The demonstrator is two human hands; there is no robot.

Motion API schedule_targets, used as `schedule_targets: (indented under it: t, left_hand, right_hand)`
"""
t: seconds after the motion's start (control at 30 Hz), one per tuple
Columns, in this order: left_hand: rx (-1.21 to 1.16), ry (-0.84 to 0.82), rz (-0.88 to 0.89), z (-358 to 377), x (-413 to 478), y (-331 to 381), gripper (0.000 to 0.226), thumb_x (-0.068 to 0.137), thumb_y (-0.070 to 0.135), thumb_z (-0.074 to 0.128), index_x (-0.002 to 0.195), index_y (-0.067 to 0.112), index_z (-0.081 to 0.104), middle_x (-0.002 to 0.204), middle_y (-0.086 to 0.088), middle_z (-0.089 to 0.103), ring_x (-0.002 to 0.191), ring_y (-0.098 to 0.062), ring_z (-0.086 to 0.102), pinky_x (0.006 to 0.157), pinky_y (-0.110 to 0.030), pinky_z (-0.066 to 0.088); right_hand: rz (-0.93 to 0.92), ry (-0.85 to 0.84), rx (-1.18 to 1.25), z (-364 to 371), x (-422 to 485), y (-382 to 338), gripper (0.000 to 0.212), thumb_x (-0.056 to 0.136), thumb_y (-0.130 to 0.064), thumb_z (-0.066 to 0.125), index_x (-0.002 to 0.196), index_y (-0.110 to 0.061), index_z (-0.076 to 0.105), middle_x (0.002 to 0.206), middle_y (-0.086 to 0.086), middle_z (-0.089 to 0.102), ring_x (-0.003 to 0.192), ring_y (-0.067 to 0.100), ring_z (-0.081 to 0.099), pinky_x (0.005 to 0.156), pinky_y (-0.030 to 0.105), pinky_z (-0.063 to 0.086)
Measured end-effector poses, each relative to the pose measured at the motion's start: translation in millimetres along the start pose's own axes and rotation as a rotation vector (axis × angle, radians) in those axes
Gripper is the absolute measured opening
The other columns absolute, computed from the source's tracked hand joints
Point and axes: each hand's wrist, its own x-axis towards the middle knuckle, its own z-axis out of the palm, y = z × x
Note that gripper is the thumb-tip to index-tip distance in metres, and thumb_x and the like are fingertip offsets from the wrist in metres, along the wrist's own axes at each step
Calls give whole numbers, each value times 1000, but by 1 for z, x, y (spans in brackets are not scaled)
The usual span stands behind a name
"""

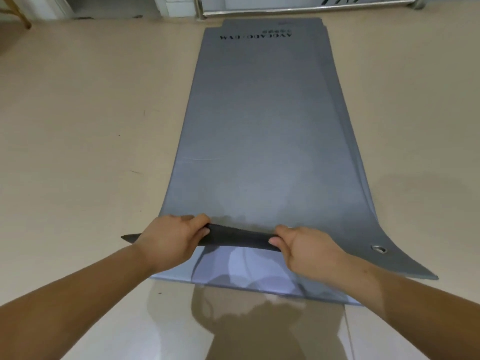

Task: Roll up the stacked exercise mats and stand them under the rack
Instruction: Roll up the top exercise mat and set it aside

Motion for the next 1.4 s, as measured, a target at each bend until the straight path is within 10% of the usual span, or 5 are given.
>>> schedule_targets:
  t: [0.33, 0.63, 0.8, 0.97, 1.4]
  left_hand:
    - [-546, -534, -164, -63, 19, 11, 25, 105, 38, 55, 88, 23, 62, 82, 8, 64, 78, -8, 60, 79, -29, 49]
    - [-6, 58, 74, -39, 46, 64, 73, 83, 62, 56, 138, 14, 60, 140, -17, 59, 125, -40, 58, 102, -52, 50]
    - [177, -406, 3, 5, 15, 103, 130, 85, 80, 54, 154, 23, -40, 167, -17, -33, 157, -39, -23, 121, -69, -7]
    - [50, -379, -6, 19, 34, 82, 132, 70, 72, 68, 157, 38, -25, 171, -12, -5, 157, -38, 4, 121, -68, 13]
    - [93, -417, -115, 9, 54, 83, 124, 72, 71, 68, 159, 44, -17, 162, -8, 16, 145, -39, 24, 116, -66, 25]
  right_hand:
    - [69, -407, 318, -54, 2, 15, 46, 109, -53, 40, 87, -19, 63, 89, -6, 65, 90, 16, 62, 90, 37, 48]
    - [182, 115, -183, -30, 46, 7, 56, 105, -67, 26, 113, -24, 62, 102, 0, 68, 96, 25, 61, 84, 38, 38]
    - [132, 156, -81, -21, 67, 18, 53, 101, -68, 42, 108, -23, 68, 107, -1, 63, 109, 23, 58, 98, 37, 38]
    - [-89, 549, -152, -13, 56, 8, 46, 94, -59, 59, 108, -17, 72, 109, 6, 58, 106, 31, 55, 105, 46, 44]
    - [79, -221, -294, -2, 30, 33, 133, 54, -80, 76, 160, -38, 8, 148, 7, 38, 136, 31, 41, 116, 50, 35]
